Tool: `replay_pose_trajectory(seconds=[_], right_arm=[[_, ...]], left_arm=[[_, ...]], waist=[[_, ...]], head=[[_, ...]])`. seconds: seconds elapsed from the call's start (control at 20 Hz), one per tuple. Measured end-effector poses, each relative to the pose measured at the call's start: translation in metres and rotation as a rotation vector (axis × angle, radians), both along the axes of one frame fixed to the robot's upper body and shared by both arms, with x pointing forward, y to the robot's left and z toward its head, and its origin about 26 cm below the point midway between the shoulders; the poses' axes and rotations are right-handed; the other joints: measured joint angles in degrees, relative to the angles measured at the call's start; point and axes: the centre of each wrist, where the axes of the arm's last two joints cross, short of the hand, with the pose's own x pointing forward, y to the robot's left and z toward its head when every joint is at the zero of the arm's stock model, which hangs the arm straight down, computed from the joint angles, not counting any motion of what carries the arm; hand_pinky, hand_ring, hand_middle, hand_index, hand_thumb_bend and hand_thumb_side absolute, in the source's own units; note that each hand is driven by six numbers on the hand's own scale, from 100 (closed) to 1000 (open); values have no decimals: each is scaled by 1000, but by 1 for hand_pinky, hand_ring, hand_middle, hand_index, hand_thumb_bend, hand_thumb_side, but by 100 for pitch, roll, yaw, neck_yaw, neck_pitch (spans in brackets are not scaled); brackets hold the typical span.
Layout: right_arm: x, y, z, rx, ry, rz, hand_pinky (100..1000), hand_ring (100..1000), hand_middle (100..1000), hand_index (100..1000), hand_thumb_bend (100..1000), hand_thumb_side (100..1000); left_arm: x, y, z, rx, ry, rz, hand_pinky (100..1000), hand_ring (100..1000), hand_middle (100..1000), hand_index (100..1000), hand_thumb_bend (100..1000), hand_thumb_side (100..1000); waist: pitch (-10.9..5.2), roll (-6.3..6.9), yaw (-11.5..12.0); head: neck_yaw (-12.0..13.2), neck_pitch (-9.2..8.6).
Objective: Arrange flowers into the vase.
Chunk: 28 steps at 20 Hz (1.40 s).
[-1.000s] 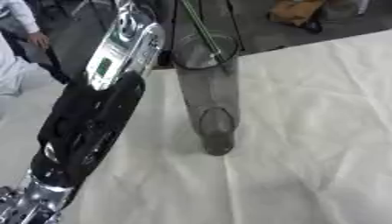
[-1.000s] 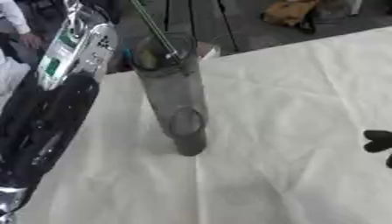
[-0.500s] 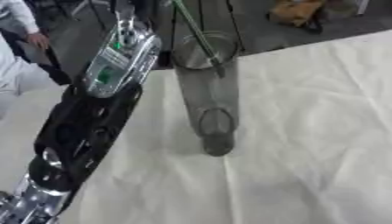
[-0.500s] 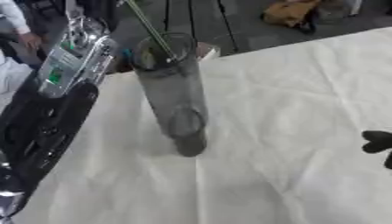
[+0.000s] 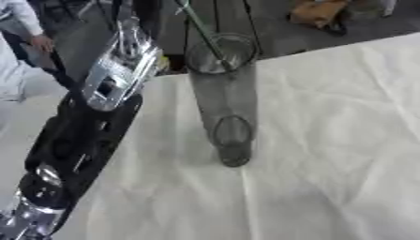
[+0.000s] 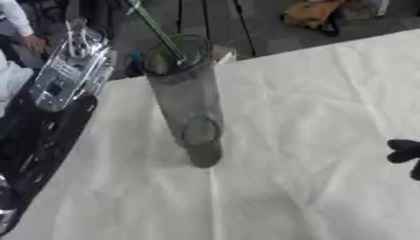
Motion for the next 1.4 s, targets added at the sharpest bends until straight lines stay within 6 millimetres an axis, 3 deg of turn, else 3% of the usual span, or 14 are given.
replay_pose_trajectory(seconds=[0.3, 0.8, 1.15, 1.4], right_arm=[[0, 0, 0, 4, 0, -3, 858, 693, 503, 815, 100, 1000], [-1, -1, -2, 5, 12, -8, 861, 693, 503, 815, 100, 1000], [-1, -1, -3, 6, 16, -10, 861, 693, 503, 814, 100, 1000], [-1, -2, -2, 8, 18, -14, 861, 693, 503, 814, 100, 1000]], left_arm=[[0, 3, -2, 38, 38, 30, 100, 100, 100, 289, 100, 863], [1, 8, -5, 156, 132, 86, 100, 102, 180, 352, 100, 835], [-2, 12, -6, 277, 163, 168, 100, 248, 306, 432, 100, 826], [-5, 14, -7, 309, 149, 195, 113, 280, 336, 472, 100, 823]], waist=[[0, 0, 6], [-1, 0, 52], [-6, 0, 94], [-6, 0, 104]], head=[[-3, 0], [-24, 13], [-52, 48], [-56, 48]])
